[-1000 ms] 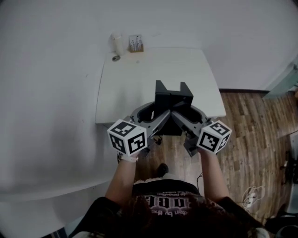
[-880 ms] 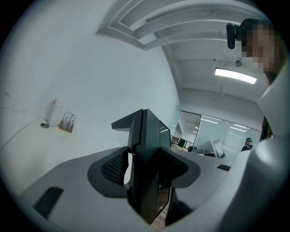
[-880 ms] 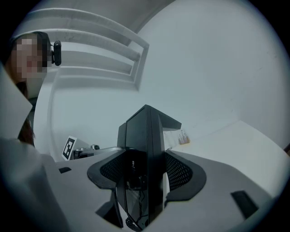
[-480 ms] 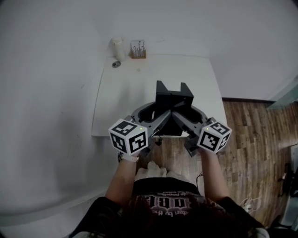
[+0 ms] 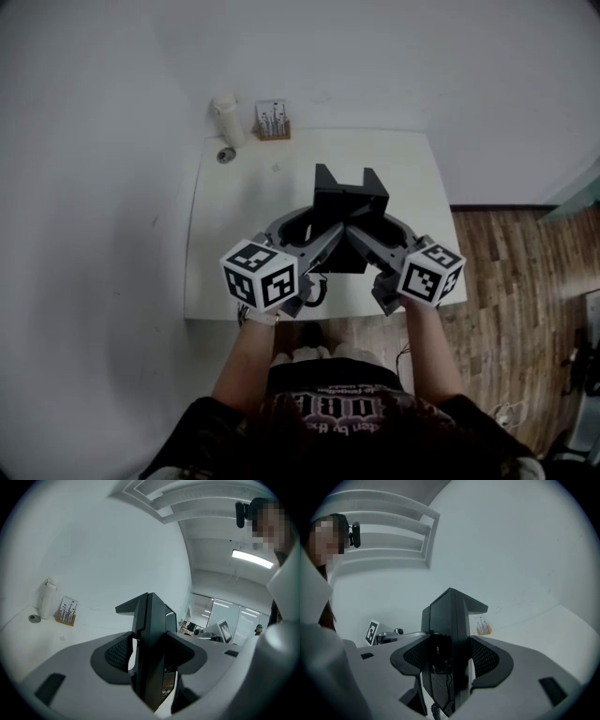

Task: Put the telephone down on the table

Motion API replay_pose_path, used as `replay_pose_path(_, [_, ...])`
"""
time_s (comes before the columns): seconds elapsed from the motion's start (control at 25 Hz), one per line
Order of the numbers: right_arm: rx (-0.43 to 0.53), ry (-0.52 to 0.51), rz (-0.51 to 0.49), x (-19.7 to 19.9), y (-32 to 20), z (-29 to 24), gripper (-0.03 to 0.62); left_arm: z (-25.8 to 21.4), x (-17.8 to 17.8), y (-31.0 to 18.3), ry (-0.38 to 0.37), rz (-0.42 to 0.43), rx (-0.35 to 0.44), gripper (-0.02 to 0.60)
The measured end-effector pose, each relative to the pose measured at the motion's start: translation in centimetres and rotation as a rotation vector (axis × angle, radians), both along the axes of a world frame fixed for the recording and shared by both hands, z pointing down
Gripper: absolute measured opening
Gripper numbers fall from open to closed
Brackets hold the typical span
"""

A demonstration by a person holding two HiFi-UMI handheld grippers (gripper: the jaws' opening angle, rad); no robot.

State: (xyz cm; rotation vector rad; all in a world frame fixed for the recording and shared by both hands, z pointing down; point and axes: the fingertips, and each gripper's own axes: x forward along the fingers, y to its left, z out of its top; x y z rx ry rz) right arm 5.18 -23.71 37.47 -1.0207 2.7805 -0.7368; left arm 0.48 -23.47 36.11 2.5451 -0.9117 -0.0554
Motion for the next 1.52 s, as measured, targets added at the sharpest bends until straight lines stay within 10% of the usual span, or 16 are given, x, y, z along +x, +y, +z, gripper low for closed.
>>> replay_pose_path(1.52, [-0.221,0.011,-0.04,-0.2,-25.2,10.5,0.284,10.2,-0.3,-25.1,0.035,-0.081,-0.185,0.216])
